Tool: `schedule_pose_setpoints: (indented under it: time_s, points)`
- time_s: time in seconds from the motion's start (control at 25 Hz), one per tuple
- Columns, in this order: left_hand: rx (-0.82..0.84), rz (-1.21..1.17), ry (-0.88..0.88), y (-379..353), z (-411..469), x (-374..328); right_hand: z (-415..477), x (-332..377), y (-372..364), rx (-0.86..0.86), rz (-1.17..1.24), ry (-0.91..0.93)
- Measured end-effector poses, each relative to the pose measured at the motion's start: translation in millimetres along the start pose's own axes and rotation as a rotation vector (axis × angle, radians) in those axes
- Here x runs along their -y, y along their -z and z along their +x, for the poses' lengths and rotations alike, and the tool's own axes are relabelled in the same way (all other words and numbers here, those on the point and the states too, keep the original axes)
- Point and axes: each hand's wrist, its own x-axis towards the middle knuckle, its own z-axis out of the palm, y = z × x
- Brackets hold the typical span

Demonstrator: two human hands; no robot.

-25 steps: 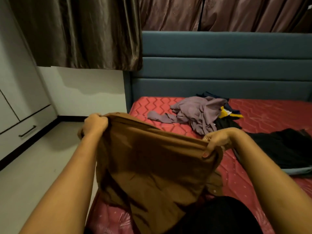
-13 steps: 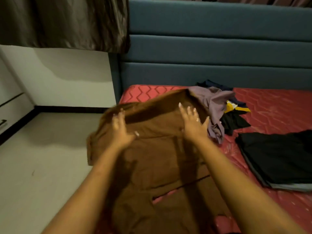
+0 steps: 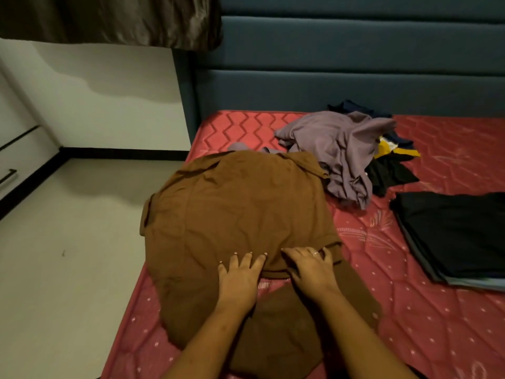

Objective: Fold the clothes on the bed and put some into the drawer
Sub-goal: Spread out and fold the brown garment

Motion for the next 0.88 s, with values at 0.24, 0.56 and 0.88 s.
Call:
schedule_pose_setpoints:
  time_s: [0.24, 0.56, 0.88]
  points:
    - [0.059, 0.029, 0.021, 17, -2, 4, -2, 5, -5, 0.033, -0.047, 0.086]
    - [-0.041, 0.083, -0.081, 53, -17, 18, 2, 19, 4, -0.29, -0.204, 0.088]
    - [-0.328, 0.076, -0.19, 96, -53, 61, 2, -41, 89, -0.501, -0.156, -0.271]
